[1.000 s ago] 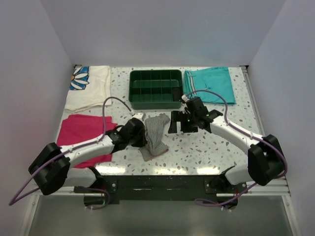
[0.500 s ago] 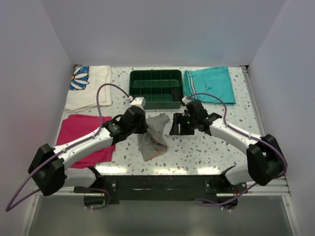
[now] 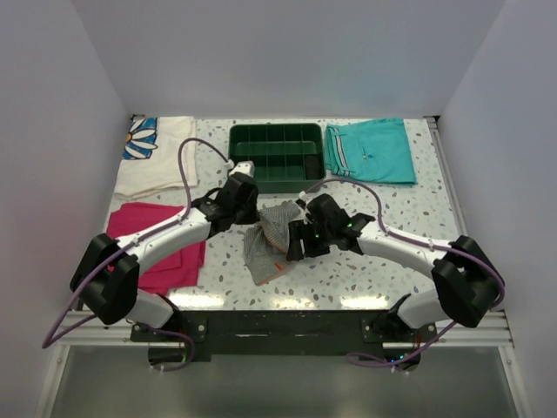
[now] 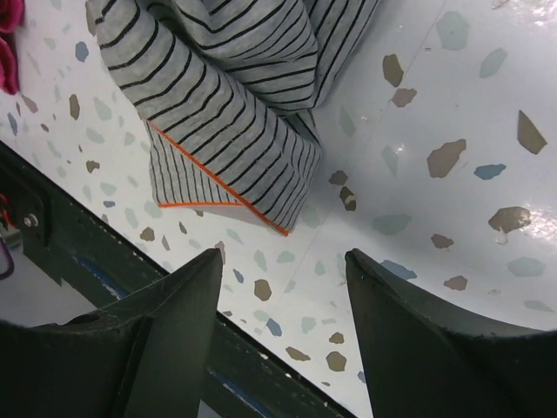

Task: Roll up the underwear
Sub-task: Flatten out the underwear at the center of the board.

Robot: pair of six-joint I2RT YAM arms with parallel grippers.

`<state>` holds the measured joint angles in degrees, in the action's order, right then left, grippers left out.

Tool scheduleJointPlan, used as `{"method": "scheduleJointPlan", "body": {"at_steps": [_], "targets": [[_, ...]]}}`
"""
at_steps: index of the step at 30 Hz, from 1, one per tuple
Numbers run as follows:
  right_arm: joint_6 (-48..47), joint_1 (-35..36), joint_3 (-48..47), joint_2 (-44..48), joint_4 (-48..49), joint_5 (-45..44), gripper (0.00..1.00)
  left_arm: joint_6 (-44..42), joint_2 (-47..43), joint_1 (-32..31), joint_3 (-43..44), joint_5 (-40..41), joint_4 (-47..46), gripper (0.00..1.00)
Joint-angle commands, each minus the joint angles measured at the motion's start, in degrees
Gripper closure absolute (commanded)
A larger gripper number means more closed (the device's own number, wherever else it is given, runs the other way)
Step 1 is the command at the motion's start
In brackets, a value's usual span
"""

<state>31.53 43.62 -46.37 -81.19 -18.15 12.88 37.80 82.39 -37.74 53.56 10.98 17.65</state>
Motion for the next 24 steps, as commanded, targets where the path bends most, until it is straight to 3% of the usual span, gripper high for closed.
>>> {"method": "scheduleJointPlan", "body": {"at_steps": [1,10,20,22,24], "targets": [[0.73,1.73,-1.44,-2.83,2.85,-3.83,0.36,-1.41,0.67,1.08,2.34,-1.05,-1.74,1.0],[2.39,2.0,-1.45,-7.84,9.7,-4.19,0.41,-1.59,1.63,2.67,2.51,-2.11,-2.0,1.0],[3.63,2.0,-1.36,-10.49,12.8,0.13,0.68,-2.21,1.11,3.37,1.99,-3.95,-2.53,1.0],[3.36,2.0,-0.92,-9.26,12.01,-0.49,0.69,-2.29,0.58,3.37,1.64,-4.22,-2.88,1.0],[3.19,1.91,-0.57,-8.55,11.56,-1.54,0.82,-2.21,0.14,3.37,0.93,-4.57,-3.15,1.0]]}}
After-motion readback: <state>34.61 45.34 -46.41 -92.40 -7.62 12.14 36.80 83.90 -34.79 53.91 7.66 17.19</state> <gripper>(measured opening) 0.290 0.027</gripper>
